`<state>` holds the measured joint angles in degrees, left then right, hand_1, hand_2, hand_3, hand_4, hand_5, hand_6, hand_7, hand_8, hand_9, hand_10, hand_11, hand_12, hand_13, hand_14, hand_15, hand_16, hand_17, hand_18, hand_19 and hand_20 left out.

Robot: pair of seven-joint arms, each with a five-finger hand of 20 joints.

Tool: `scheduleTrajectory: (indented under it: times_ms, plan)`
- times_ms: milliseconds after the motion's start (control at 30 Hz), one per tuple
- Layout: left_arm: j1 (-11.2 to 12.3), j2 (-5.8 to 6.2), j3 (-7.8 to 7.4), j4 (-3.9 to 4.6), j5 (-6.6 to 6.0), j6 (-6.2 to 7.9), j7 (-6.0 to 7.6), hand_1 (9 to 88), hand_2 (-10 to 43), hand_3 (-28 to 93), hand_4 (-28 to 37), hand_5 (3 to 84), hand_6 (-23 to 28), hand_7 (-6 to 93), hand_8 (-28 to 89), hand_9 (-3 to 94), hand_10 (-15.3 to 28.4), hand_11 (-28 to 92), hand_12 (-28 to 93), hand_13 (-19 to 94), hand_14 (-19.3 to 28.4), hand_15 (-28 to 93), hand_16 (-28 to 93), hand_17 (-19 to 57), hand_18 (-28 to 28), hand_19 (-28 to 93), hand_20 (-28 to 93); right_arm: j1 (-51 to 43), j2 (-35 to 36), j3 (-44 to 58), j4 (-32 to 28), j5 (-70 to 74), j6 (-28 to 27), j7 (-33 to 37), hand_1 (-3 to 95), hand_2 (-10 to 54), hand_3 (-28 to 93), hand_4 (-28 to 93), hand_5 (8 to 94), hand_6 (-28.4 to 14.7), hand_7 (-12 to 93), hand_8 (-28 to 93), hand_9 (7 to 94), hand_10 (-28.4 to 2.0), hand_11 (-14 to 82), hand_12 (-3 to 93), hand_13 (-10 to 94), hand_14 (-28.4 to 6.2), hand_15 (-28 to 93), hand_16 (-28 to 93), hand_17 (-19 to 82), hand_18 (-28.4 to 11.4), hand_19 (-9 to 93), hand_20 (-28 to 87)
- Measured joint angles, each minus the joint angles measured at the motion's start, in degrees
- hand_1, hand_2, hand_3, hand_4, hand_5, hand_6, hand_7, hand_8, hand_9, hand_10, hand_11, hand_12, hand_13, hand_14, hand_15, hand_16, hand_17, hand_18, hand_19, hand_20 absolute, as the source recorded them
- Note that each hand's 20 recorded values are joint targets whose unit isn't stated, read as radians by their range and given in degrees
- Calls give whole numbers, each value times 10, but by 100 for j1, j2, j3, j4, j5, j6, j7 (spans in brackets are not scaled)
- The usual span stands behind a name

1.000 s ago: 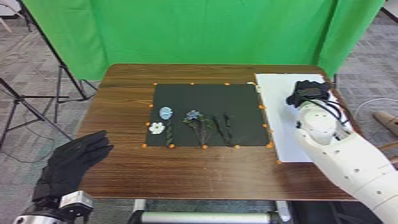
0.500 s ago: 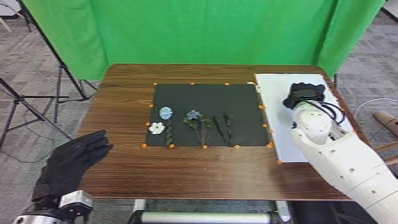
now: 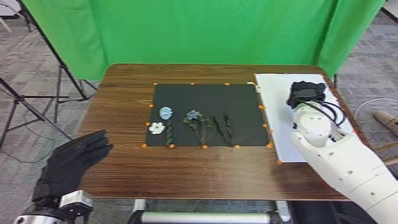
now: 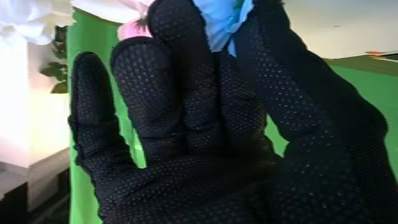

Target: Arrange flowers

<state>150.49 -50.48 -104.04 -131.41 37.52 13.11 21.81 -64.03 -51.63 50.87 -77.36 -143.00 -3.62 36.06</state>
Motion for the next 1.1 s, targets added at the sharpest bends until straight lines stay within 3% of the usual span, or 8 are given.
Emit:
scheduleTrajectory:
  times_ms: [333, 700, 933, 1100]
  plan:
    - [121, 5, -30, -14, -13, 13, 39, 269, 31, 821, -139, 466, 141, 124, -76, 375, 220, 337, 101, 260, 278, 544, -105, -95, 219, 563, 168, 89, 240, -311, -172, 20, 373, -115, 500, -60, 726, -283, 836, 27, 175, 4, 822, -75, 329, 333, 657, -78, 698, 278, 205, -247, 765, 235]
    - [237, 5, -141, -59, -9, 20, 39, 270, 31, 819, -140, 467, 143, 123, -76, 374, 220, 338, 101, 260, 278, 545, -105, -95, 219, 563, 168, 501, 392, -771, -1021, 522, 774, -633, 494, -61, 737, -283, 836, 28, 174, 9, 822, -77, 332, 336, 655, -77, 702, 281, 200, -235, 770, 235]
    - [230, -19, -174, -66, 36, 4, -25, 270, 29, 820, -139, 469, 145, 123, -75, 374, 223, 342, 102, 258, 280, 548, -106, -95, 219, 563, 167, 578, 303, -1015, -1891, 1447, 772, -1058, 491, -57, 735, -283, 833, 31, 175, 8, 819, -78, 338, 336, 653, -74, 703, 280, 198, -229, 768, 234]
    - [188, -49, -201, -66, 70, -17, -102, 272, 29, 820, -140, 470, 146, 122, -74, 374, 226, 344, 101, 256, 282, 553, -108, -95, 219, 564, 165, 558, -77, -1198, -1986, 1339, 699, -1292, 490, -56, 735, -283, 832, 33, 177, 6, 817, -77, 338, 334, 650, -76, 704, 278, 194, -226, 765, 234]
